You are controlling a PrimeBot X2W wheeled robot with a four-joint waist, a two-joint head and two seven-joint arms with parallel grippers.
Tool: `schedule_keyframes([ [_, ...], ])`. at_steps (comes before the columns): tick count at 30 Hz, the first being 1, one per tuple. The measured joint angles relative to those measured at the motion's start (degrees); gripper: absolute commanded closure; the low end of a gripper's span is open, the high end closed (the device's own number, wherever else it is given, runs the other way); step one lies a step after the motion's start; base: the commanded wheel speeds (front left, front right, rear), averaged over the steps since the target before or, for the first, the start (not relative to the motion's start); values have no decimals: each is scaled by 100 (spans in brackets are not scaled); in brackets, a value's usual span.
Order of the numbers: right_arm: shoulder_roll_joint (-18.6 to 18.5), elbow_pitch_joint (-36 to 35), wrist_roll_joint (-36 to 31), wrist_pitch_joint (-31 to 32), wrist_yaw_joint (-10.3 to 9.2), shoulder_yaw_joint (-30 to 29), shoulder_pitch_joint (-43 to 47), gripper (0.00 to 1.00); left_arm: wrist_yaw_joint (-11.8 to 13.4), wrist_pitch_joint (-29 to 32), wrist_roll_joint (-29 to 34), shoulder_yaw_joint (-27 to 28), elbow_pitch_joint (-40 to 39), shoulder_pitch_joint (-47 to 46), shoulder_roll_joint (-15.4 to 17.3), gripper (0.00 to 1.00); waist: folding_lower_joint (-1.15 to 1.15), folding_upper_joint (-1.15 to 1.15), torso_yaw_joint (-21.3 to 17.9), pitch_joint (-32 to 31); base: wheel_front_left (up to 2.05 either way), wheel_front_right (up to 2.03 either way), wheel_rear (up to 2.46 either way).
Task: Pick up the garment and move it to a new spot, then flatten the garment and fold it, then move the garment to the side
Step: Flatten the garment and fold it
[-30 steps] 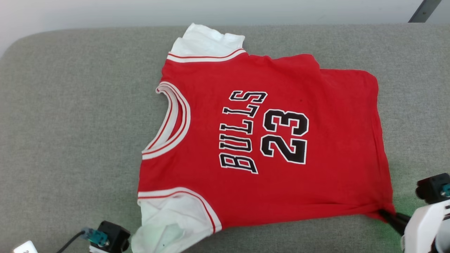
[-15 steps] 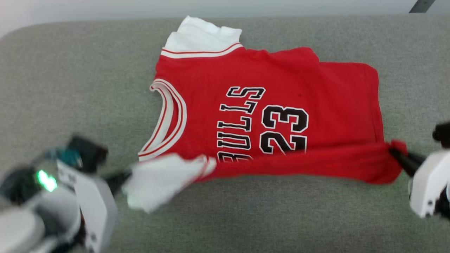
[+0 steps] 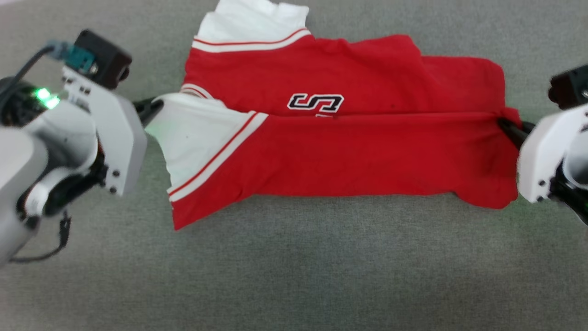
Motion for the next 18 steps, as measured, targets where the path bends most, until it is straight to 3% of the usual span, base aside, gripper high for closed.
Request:
schedule_keyframes([
  [9,256,1149,-16,-279,0,577,-748,100,-695,53,-5,-276,1686,-201,-962,100,0,0,-55,353,0,0,0],
  [18,335,1881,124,-378,0,951,-1257,100,-999,288,-300,-347,2880,-220,-1528,100,0,0,-46,396,0,0,0],
])
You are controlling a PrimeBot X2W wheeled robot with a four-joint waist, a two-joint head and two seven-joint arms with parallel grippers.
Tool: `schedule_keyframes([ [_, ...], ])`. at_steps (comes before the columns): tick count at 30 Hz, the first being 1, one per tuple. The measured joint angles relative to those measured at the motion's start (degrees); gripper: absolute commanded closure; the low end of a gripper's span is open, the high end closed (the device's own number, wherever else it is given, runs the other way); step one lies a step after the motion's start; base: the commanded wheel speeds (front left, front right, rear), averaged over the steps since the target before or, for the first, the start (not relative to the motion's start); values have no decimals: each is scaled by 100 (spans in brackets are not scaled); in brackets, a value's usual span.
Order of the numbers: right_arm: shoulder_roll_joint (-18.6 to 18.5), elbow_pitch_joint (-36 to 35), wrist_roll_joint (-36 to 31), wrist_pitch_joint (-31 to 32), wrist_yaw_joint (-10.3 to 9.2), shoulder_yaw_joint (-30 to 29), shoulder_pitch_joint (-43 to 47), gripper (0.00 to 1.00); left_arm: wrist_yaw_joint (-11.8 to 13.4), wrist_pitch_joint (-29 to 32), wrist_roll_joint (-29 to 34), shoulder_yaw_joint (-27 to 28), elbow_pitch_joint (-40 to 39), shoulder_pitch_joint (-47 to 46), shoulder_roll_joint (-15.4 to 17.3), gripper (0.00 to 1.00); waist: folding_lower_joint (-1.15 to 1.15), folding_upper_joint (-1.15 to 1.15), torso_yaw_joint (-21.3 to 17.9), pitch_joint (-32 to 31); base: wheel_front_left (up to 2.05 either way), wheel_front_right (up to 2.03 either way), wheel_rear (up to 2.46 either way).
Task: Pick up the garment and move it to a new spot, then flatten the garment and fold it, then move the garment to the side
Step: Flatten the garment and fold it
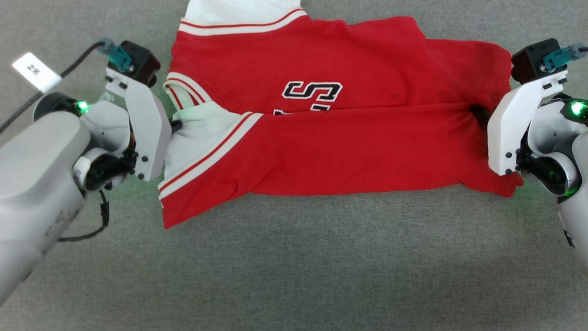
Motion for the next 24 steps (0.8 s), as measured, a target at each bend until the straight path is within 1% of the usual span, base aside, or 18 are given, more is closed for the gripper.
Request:
schedule_keyframes([
  [1,12,76,51,8,0,21,-42,100,-22,18,-59,18,98,-9,-41,75,0,0,1,-14,0,0,0],
  [2,23,157,97,25,0,45,-74,100,-22,22,-89,31,176,-16,-82,53,0,0,2,-33,0,0,0],
  [3,29,218,123,45,-1,81,-113,91,-29,20,-89,31,237,-34,-118,15,0,0,4,-54,0,0,0],
  [4,26,266,141,75,-1,118,-147,68,-32,14,-92,45,294,-48,-138,1,0,0,8,-78,0,0,0],
  [5,22,301,176,82,-1,146,-153,49,-32,15,-111,60,328,-59,-151,0,0,0,12,-108,0,0,0],
  [6,15,332,212,86,-1,165,-152,1,-31,-7,-131,74,350,-64,-156,0,0,0,17,-139,0,0,0],
  [11,-82,360,397,4,-1,176,-99,0,19,-58,-153,125,252,-105,-114,0,0,0,65,-334,0,0,0],
  [15,-181,201,469,-286,-1,79,69,0,175,27,-269,194,-55,-81,22,0,0,0,124,-517,0,0,0],
  [20,-234,-169,357,-938,-1,-247,344,0,625,435,-567,209,-682,224,276,0,0,0,202,-746,0,0,0],
  [24,-144,-517,181,-1395,-1,-644,666,0,1135,709,-939,260,-1391,576,474,0,0,0,242,-893,0,0,0],
])
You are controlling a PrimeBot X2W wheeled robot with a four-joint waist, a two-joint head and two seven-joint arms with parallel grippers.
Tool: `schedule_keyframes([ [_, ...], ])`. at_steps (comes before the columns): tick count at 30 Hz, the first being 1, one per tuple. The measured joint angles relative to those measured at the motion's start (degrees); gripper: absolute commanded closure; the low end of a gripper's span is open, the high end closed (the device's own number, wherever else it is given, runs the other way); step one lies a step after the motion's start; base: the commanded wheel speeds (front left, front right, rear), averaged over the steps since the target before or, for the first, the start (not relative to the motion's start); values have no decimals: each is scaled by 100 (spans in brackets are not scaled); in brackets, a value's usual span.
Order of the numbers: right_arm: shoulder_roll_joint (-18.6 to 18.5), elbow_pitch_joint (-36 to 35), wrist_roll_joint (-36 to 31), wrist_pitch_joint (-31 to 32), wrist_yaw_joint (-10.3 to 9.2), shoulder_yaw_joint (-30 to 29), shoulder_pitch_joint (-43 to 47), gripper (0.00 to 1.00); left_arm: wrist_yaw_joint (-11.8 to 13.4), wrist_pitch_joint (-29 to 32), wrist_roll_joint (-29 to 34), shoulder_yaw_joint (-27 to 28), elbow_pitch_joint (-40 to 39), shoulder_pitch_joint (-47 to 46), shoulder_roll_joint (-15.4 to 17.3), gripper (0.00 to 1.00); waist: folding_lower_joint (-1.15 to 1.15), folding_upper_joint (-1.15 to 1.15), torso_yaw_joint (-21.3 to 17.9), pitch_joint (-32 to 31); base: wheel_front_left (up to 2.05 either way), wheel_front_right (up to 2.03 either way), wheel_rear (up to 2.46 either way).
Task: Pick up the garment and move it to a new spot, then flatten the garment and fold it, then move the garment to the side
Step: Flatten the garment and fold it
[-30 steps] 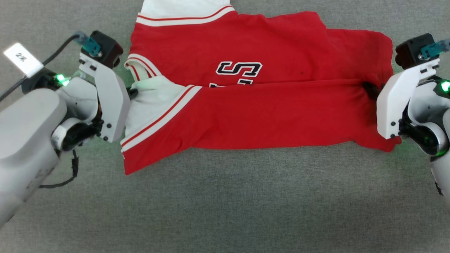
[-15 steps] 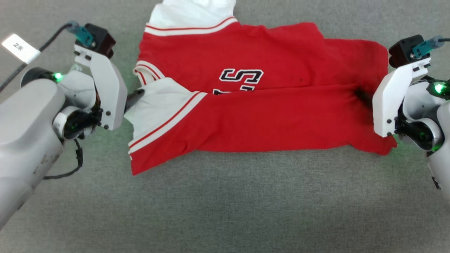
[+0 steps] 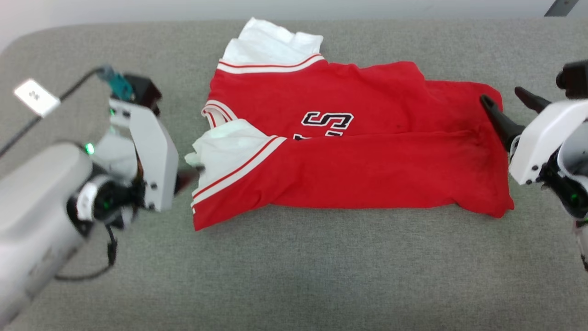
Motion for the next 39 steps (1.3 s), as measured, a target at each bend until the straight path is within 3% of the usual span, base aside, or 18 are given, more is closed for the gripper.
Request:
schedule_keyframes([
  [7,279,-835,-310,-182,0,-798,672,0,787,301,-411,12,-1077,504,367,0,0,0,-70,-27,0,0,0],
  [11,506,-1390,-500,-182,0,-1188,1002,0,994,301,-472,-14,-1322,699,455,0,0,0,-153,50,0,0,0],
  [14,703,-1755,-651,-176,0,-1451,1233,0,1021,216,-515,-11,-1261,809,434,0,0,0,-226,132,0,0,0],
  [23,1221,-2631,-835,134,0,-2176,1900,0,732,-46,-769,172,-331,924,183,0,0,0,-429,399,0,0,0],
  [24,1251,-2706,-838,198,0,-2208,1970,0,687,-43,-831,192,-236,926,145,25,0,0,-446,421,0,0,0],
  [25,1296,-2777,-851,264,0,-2270,2042,0,606,-36,-842,191,-146,927,126,66,0,0,-463,438,0,0,0],
  [26,1338,-2839,-849,365,0,-2313,2116,0,530,-46,-847,208,-69,933,111,100,0,0,-477,451,0,0,0],
  [32,1363,-3090,-671,1211,0,-2361,2547,0,203,-100,-883,235,288,928,67,100,0,0,-480,455,0,0,0],
  [39,1293,-2942,-572,2002,0,-2319,2503,0,86,-98,-850,221,414,860,-86,100,0,0,-372,457,0,0,0],
])
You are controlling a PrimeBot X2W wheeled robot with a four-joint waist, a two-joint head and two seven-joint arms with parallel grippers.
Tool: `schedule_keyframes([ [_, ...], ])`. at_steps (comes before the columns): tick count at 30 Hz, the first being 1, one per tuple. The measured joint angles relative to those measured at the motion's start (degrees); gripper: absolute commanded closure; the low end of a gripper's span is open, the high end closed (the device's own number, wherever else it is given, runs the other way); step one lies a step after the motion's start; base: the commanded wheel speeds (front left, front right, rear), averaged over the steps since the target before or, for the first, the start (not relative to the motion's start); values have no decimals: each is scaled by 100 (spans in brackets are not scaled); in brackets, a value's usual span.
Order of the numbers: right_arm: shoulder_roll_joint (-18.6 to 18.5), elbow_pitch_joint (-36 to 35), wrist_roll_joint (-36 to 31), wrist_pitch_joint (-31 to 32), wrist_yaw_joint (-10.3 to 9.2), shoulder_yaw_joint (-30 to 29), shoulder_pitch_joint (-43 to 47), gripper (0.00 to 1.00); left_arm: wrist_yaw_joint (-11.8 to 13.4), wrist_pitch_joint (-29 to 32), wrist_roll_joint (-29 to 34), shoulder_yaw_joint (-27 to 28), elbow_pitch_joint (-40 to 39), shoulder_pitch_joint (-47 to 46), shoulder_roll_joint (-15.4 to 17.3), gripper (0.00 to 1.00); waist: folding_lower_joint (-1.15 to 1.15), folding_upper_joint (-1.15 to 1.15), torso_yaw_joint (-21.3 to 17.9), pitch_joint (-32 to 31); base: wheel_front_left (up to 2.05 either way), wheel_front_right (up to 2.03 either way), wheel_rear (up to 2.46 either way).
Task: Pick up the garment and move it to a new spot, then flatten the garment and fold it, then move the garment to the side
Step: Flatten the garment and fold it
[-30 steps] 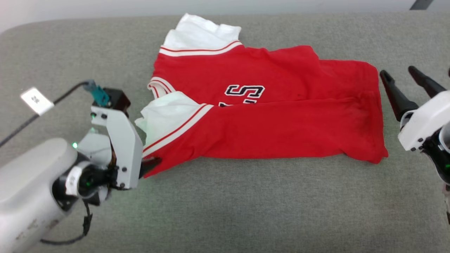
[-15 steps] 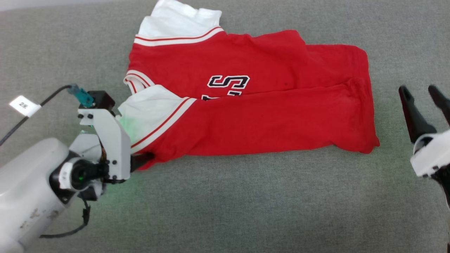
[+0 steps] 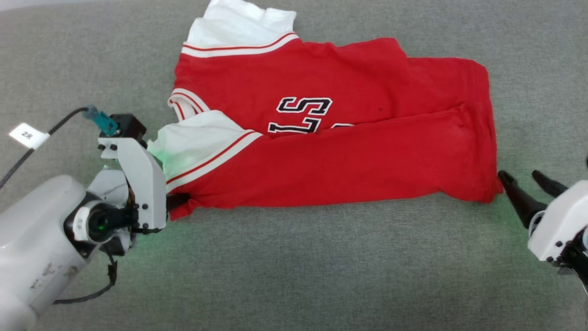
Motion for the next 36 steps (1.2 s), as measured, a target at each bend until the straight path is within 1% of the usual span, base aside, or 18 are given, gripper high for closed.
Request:
schedule_keyframes([
  [5,-85,548,-77,478,0,146,-377,0,-7,-15,23,-10,53,-62,-123,100,0,0,95,21,0,0,0],
  [9,-121,1195,-167,702,0,213,-726,0,-49,-40,63,-13,105,-108,-215,100,0,0,173,48,0,0,0],
  [10,-137,1358,-200,778,0,246,-801,57,-51,-42,63,-10,120,-114,-237,100,0,0,191,54,0,0,0],
  [11,-171,1478,-201,851,0,326,-894,100,-52,-46,64,-8,137,-121,-260,100,0,0,207,61,0,0,0],
  [16,-299,1897,-212,806,1,439,-1216,100,-100,-48,74,-12,204,-180,-349,100,0,0,286,96,0,0,0],
  [20,-447,1984,-200,812,2,569,-1338,100,-96,-31,40,12,212,-176,-322,100,0,0,300,81,0,0,0],
  [23,-552,1978,-178,853,3,644,-1371,100,-46,21,26,-1,121,-174,-264,100,0,0,296,40,0,0,0],
  [26,-731,1889,-140,1011,2,720,-1360,100,66,67,31,-11,-56,-165,-165,100,0,0,297,-13,0,0,0],
  [30,-928,1608,91,1369,2,879,-1203,100,254,189,36,-47,-426,-82,41,100,0,0,301,-78,0,0,0],
  [36,-1225,1032,356,1824,1,887,-767,100,644,397,86,-166,-1182,68,393,100,0,0,315,-129,0,0,0],
])
